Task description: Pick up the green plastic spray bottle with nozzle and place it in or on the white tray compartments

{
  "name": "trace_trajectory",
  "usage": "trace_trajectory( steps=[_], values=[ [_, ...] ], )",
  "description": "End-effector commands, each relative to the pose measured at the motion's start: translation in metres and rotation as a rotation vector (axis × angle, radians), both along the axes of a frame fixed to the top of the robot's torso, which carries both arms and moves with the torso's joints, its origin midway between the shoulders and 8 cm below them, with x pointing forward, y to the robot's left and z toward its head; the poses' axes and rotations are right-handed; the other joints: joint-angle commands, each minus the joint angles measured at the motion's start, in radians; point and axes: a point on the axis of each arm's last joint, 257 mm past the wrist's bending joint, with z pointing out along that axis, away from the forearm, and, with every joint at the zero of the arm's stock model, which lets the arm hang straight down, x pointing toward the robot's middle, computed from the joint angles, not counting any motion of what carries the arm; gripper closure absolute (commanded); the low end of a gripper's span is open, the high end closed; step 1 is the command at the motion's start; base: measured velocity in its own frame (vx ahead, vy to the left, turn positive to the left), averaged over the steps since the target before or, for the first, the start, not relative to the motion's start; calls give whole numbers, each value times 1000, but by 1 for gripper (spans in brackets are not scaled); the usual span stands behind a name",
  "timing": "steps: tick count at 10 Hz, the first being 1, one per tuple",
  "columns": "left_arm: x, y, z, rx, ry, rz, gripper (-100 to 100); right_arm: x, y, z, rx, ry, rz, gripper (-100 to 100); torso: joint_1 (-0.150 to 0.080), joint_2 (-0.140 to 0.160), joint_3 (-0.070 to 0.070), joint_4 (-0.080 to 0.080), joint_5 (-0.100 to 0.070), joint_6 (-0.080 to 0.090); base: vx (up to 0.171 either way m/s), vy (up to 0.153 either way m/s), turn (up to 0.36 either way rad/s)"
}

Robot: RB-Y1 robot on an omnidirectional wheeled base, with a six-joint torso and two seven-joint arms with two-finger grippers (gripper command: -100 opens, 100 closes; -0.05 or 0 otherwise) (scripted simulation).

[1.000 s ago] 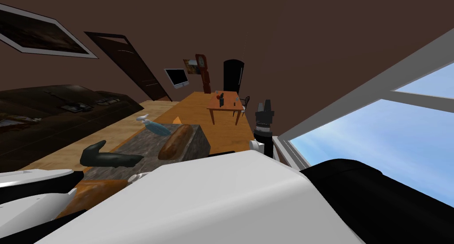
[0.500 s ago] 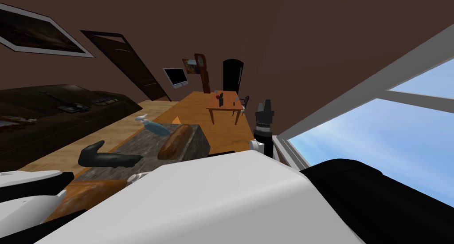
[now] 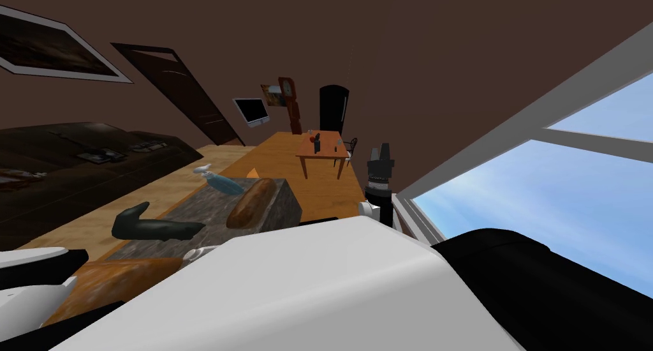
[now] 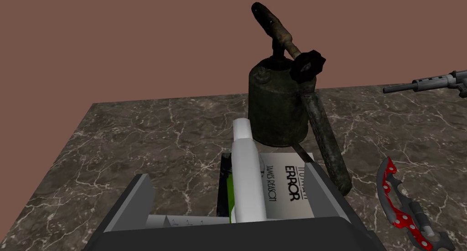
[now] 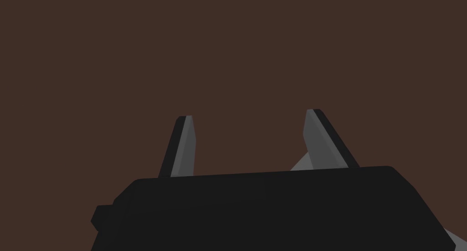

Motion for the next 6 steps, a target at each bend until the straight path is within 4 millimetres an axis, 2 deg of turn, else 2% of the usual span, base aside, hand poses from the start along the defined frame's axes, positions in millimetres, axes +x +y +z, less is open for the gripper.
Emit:
trace_trajectory(
  steps=[1, 6],
  values=[
    [0, 0, 0, 0, 0, 0, 0, 0, 0, 0, 0, 0, 0, 0, 0, 0, 0, 0, 0, 0, 0, 0, 0],
    [0, 0, 0, 0, 0, 0, 0, 0, 0, 0, 0, 0, 0, 0, 0, -1, 0, 0, 0, 0, 0, 0, 0]
  ],
)
